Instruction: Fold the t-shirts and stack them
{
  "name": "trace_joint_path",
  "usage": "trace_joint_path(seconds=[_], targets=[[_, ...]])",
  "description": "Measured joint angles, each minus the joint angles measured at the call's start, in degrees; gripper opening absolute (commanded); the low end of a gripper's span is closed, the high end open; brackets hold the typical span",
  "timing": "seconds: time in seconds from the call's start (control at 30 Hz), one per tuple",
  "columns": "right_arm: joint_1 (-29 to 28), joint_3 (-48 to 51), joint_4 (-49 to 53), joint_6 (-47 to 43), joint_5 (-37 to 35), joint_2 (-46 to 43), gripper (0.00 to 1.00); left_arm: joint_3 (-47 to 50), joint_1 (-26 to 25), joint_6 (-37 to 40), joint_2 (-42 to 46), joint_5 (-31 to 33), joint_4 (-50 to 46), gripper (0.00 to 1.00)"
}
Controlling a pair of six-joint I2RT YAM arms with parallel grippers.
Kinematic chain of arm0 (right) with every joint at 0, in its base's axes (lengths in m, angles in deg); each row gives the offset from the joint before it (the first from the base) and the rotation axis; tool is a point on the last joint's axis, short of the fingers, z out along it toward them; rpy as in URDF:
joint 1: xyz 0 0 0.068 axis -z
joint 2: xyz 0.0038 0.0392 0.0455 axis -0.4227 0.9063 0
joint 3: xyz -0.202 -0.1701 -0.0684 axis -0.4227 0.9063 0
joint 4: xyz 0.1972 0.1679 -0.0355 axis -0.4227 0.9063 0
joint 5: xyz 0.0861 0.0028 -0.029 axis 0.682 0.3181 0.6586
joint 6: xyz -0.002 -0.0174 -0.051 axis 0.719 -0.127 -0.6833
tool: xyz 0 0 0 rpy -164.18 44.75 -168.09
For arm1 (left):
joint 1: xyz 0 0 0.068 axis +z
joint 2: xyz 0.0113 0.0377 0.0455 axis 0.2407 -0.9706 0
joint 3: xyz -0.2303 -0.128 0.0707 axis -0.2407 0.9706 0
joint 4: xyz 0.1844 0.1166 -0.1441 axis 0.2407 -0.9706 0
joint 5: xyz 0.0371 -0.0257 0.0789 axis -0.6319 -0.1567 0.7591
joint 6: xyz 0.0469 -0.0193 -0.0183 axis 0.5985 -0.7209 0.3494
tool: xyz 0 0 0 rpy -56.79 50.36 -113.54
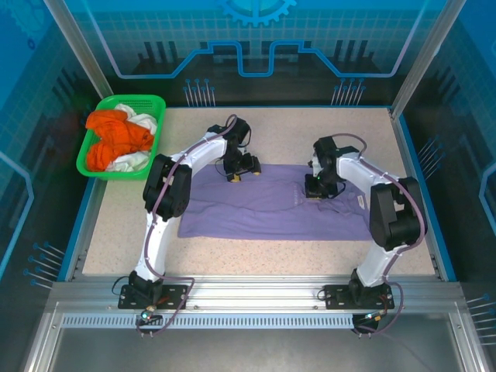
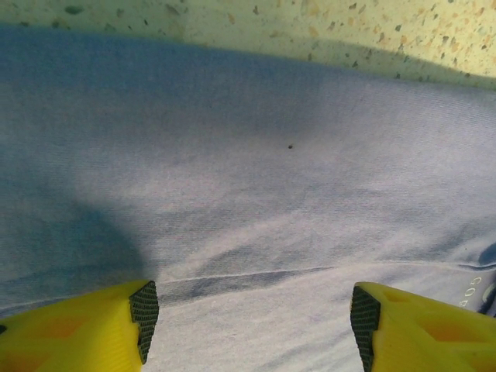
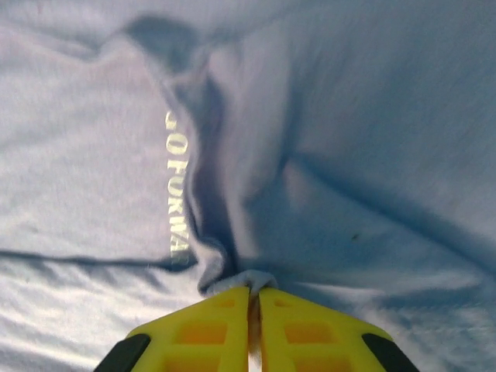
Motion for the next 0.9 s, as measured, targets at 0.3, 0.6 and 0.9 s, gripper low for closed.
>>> trace_joint_path(seconds=[0.3,0.6,0.9], targets=[[-6.58,8.39,-0.98,10.4,3.23,-4.35,0.32,0.0,0.39,0.5,0.0,0.81,-0.15,0.69],[0.81,8.83,-1.09,14.62,5.95,-10.6,0.48,-0.22,0.85,-0.15,1.31,-0.48,0.0,0.67],[16.85,9.99,-4.2,16.52,7.17,-14.19,0.51,1.92,-7.23,-9.25,4.52,-11.26,10.69,0.65]])
